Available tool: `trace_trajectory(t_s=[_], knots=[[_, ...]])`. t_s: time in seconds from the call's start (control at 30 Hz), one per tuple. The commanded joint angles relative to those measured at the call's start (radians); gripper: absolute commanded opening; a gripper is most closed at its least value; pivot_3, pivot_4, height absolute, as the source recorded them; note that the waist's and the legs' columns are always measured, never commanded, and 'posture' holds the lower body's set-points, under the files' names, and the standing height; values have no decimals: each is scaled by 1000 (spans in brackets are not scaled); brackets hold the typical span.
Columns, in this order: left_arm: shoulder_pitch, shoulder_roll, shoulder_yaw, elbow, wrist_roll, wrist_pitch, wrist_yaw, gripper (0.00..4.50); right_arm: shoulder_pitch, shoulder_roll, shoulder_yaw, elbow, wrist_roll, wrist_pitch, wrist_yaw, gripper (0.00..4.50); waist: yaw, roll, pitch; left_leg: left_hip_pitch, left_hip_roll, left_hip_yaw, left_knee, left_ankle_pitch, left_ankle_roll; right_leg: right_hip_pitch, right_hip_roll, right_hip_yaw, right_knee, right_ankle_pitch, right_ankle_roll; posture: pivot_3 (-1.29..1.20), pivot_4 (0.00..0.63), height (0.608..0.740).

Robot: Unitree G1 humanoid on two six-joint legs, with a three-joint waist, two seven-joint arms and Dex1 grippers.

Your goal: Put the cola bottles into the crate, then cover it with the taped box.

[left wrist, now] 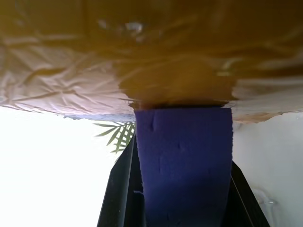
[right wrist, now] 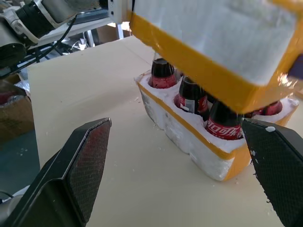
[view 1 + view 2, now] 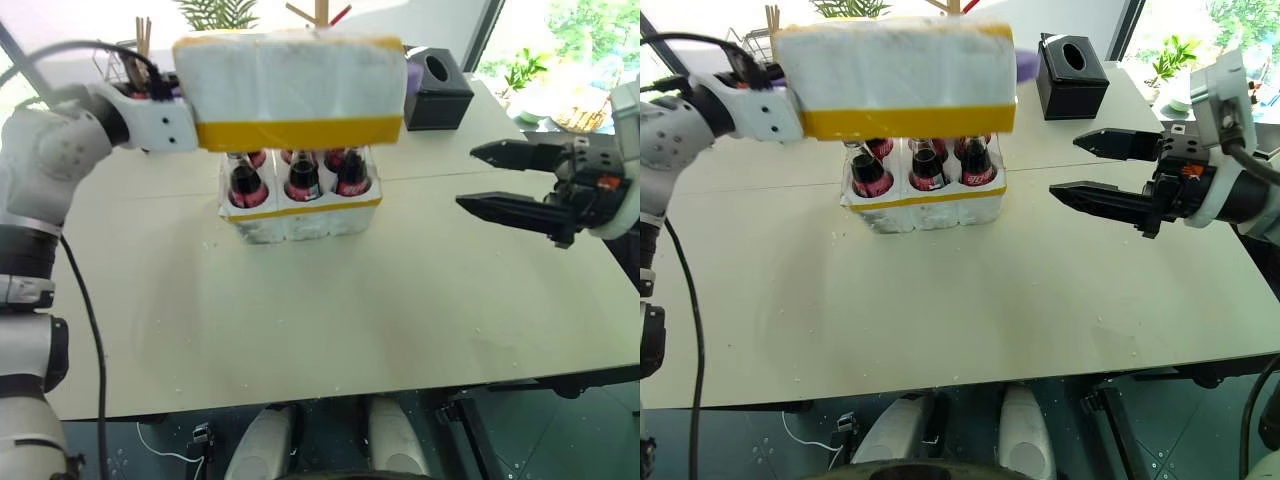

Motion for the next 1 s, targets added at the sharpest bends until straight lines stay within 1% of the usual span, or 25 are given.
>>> trace_trajectory(t_s=[0.03, 0.13, 0.23, 0.27, 0.3, 0.33, 0.37, 0.4, 0.43, 0.5, 0.6, 0.73, 0.87, 0.93, 1.0], knots=[[10, 12, -4, -7, 52, -34, 65, 673, 1, -7, -52, -29, 27, -5, -22, 4500, 0, 0, 0, 0, 0, 0, 0, 0, 0, 0, 0, 0, 0, 0, 0, 0, 150, 740], [36, 12, -17, -6, 78, -34, 79, 673, 1, -7, -51, -30, 33, -8, -34, 4500, 0, 0, 0, 0, 0, 0, 0, 0, 0, 0, 0, 0, 0, 0, 0, 0, 150, 740], [77, 9, -18, -33, 71, -29, 71, 1805, -9, -4, -41, -23, 32, -13, -42, 4500, 0, 0, 0, 0, 0, 1, 0, 0, 0, 0, 0, 0, 0, 0, 0, 0, 150, 740], [93, 9, -14, -48, 64, -25, 66, 2393, -13, -2, -36, -20, 30, -14, -43, 4500, 0, 0, 0, 0, 0, 1, 0, 0, 0, 0, 0, 0, 0, 0, 0, 0, 150, 740], [106, 8, -9, -63, 59, -21, 63, 2770, -16, -1, -31, -17, 27, -16, -44, 4500, 0, 0, 0, 0, 0, 1, 0, 0, 0, 0, 0, 0, 0, 0, 0, 0, 150, 740], [126, 10, -2, -84, 51, -16, 57, 3241, -19, 2, -24, -13, 24, -19, -45, 4500, 0, 0, 0, 0, 0, 1, 0, 0, 0, 0, 0, 0, 0, 0, 0, 0, 150, 740], [140, 13, 2, -100, 48, -14, 52, 3833, -22, 4, -18, -9, 20, -21, -45, 4500, 0, 0, 0, 0, 0, 1, 0, 0, 0, 0, 0, 0, 0, 0, 0, 0, 150, 740], [159, 21, 7, -117, 45, -17, 48, 4318, -25, 7, -13, -7, 16, -24, -45, 4500, 0, 0, 0, 0, 0, 1, 0, 0, 0, 0, 0, 1, 0, 0, 0, 0, 150, 740], [177, 28, 14, -134, 41, -17, 46, 4423, -26, 10, -8, -4, 14, -25, -45, 4500, 2, 0, 0, 0, 0, 1, 0, 0, 0, 0, 0, 1, 0, 0, 0, 0, 150, 740], [224, 52, 33, -169, 26, -18, 37, 4423, -31, 15, 2, -1, 10, -28, -45, 4500, 1, 0, 0, 0, 0, 1, 0, 0, 1, 0, 0, 1, 0, 0, 0, 0, 150, 740], [338, 97, 87, -247, -35, -1, 3, 4423, -33, 23, 13, 4, 4, -33, -47, 4500, 0, 0, 0, 0, 0, 1, 0, -1, 1, -1, -1, 1, 0, 0, 0, 0, 150, 740], [533, 136, 211, -371, -175, 75, -64, 4423, -12, 24, 15, 13, -10, -43, -34, 4500, -2, 0, 0, 0, 1, 2, 0, -1, 1, -2, -1, 1, 0, 0, 0, 0, 150, 740], [658, 134, 325, -470, -273, 112, -86, 4423, 4, 24, 30, 31, -43, -64, -9, 4500, 3, 0, 0, 0, 1, 2, 0, -1, 2, -1, -1, 1, 0, 0, 0, 0, 150, 740], [713, 98, 398, -528, -452, 256, -160, 4423, -5, 26, 44, 50, -58, -71, 3, 4500, 4, 0, 0, 0, 1, 3, 0, -2, 3, -1, -1, 1, -1, 1, 0, 0, 150, 740], [758, 65, 479, -579, -676, 476, -248, 4423, -13, 25, 59, 72, -74, -82, 21, 4500, 2, 1, -1, 0, 1, 3, 0, -2, 3, -1, -1, 1, -1, 1, 0, 0, 150, 740]])
